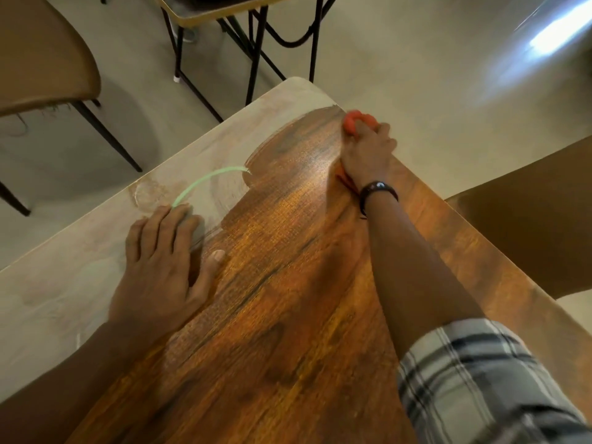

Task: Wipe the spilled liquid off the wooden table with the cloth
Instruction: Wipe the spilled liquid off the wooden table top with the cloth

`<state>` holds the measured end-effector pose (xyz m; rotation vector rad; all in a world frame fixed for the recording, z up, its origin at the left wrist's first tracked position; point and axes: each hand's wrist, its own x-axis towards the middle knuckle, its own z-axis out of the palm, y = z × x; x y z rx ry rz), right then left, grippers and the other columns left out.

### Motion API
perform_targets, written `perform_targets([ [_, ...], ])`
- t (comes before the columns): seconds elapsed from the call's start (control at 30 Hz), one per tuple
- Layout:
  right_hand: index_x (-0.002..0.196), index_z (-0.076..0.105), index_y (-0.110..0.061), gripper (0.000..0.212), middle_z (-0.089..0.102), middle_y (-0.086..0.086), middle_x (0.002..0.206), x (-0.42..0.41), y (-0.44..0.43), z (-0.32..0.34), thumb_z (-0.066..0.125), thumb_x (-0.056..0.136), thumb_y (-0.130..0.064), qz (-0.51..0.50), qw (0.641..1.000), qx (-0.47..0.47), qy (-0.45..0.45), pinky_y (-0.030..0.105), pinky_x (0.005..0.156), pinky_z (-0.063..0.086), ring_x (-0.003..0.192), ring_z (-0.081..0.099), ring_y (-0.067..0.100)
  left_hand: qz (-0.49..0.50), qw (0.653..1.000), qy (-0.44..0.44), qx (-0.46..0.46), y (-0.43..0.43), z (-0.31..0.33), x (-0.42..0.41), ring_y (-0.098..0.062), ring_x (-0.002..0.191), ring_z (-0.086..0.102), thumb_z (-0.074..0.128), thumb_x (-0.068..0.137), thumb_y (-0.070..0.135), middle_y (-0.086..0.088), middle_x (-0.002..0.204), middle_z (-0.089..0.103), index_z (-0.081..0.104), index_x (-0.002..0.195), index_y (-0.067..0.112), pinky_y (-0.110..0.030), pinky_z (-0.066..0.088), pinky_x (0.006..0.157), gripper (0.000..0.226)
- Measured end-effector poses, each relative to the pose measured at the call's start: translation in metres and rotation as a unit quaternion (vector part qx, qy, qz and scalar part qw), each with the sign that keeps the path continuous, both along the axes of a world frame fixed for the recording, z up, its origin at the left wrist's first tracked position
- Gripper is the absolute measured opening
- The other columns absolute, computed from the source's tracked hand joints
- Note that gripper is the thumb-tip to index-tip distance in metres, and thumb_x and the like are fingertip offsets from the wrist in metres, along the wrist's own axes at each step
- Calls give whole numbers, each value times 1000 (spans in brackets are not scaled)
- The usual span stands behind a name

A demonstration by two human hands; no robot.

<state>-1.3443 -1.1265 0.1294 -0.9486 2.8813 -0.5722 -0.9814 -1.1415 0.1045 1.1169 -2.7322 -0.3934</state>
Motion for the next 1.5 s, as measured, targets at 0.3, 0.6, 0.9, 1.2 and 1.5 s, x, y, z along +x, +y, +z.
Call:
perform_targets([
  [0.3,137,53,-39,49,35,7,147,98,-55,-3,48,93,-18,284,958,-25,-7,44,103,44,127,35,32,21,1000,16,-8,2,-1,0,-32,146,28,33,99,56,-14,150,41,46,140,7,-50,14,122,65],
  [0.6,128,61,-39,45,41,9,139,12,-55,1,39,97,-14,151,988,-38,-13,43,106,40,121,39,33,28,999,16,0,-1,-6,1,-30,146,28,39,98,54,-12,151,39,45,140,11,-47,10,123,61],
  [0.9,126,60,-37,46,40,8,141,47,-105,5,45,91,-12,190,981,-17,20,43,102,44,122,40,33,41,999,15,3,-1,-3,1,-31,146,28,31,99,55,-15,151,42,47,141,8,-47,9,123,65],
  [1.2,135,54,-33,44,42,5,141,166,15,-13,48,92,-27,466,883,-49,5,38,92,49,111,42,26,53,998,42,-1,3,3,0,-35,148,26,36,94,58,-19,155,33,35,150,2,-58,18,122,78],
  [1.5,137,54,-31,41,35,11,148,98,-25,-8,44,99,-19,178,984,-27,1,47,108,37,126,34,36,31,999,31,6,1,4,2,-34,150,22,31,96,61,-17,157,30,33,151,4,-56,12,124,79],
])
